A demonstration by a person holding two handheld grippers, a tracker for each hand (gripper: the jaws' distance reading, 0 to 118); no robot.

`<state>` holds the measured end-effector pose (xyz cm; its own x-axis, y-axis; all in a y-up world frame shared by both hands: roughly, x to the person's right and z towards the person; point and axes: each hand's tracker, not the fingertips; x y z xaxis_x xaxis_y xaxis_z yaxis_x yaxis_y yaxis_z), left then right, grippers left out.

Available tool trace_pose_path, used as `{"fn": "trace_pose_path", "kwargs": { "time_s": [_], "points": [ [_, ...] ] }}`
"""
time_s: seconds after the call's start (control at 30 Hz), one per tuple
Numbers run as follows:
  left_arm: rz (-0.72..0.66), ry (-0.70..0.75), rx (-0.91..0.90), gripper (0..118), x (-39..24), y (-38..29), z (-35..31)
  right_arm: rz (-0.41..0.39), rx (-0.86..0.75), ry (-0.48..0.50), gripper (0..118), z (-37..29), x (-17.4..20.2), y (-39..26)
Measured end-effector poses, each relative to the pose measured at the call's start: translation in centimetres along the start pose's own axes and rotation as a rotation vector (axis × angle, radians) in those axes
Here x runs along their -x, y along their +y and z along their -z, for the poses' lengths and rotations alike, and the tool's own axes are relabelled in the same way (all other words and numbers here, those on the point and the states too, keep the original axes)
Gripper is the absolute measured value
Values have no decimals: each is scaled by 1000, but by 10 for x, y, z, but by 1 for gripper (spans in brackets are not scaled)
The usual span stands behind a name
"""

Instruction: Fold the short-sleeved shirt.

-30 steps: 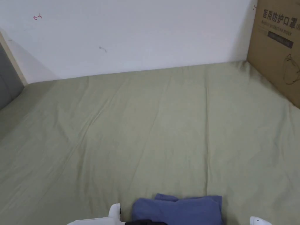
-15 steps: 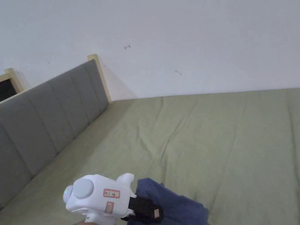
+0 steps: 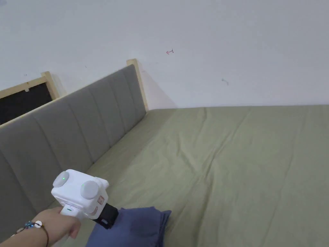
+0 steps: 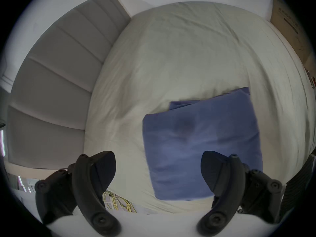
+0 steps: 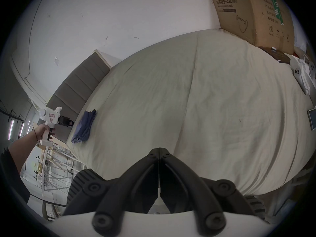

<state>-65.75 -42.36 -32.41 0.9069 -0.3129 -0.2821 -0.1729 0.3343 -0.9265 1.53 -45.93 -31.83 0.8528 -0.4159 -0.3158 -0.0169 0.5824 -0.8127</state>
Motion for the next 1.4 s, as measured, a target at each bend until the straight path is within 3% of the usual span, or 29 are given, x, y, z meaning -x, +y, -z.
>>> {"fn": "trace_pose_path", "kwargs": {
  "time_s": [0.13,0.3,0.33,0.43,0.47,0.57,0.7,0.93,1.07,1.1,1.27,1.3,1.33,1.37,1.4],
  "points": [
    [-95,-46,-99,104,-2,-14,-38,-44,-12,-17,0,-3,5,3],
    [-85,-313,-323,100,-46,-27,-62,-80,-51,-40,0,-11,9,9],
    [-90,-355,-358,92,-80,-41,-91,-87,-55,-43,0,-12,10,11],
    [-161,-496,-443,8,-137,-56,-120,-104,-68,-60,0,-20,14,21],
    [-185,-525,-490,2,-161,-61,-135,-118,-73,-89,0,-26,17,27],
    [-178,-575,-712,2,-206,-77,-175,-195,-220,-200,0,-54,23,46],
    [-211,-580,-905,2,-242,-89,-227,-245,-414,-192,0,-97,38,74],
    [-165,-407,-1172,2,-278,-120,-276,-310,-817,-201,0,-136,53,58],
    [-214,-300,-1239,2,-289,-145,-285,-325,-864,-222,0,-136,58,41],
    [-219,-263,-1255,2,-292,-149,-286,-328,-877,-280,0,-137,59,38],
    [-231,-276,-1247,2,-292,-159,-291,-289,-860,-267,3,-142,54,34],
    [-236,-284,-1238,6,-291,-161,-292,-284,-862,-291,17,-142,54,33],
    [-240,-302,-1238,16,-290,-163,-292,-276,-862,-297,40,-143,54,33],
    [-247,-323,-1239,43,-289,-165,-291,-263,-868,-299,68,-144,54,31],
    [-258,-341,-1236,68,-287,-168,-292,-260,-873,-300,83,-146,55,29]
  ]
}}
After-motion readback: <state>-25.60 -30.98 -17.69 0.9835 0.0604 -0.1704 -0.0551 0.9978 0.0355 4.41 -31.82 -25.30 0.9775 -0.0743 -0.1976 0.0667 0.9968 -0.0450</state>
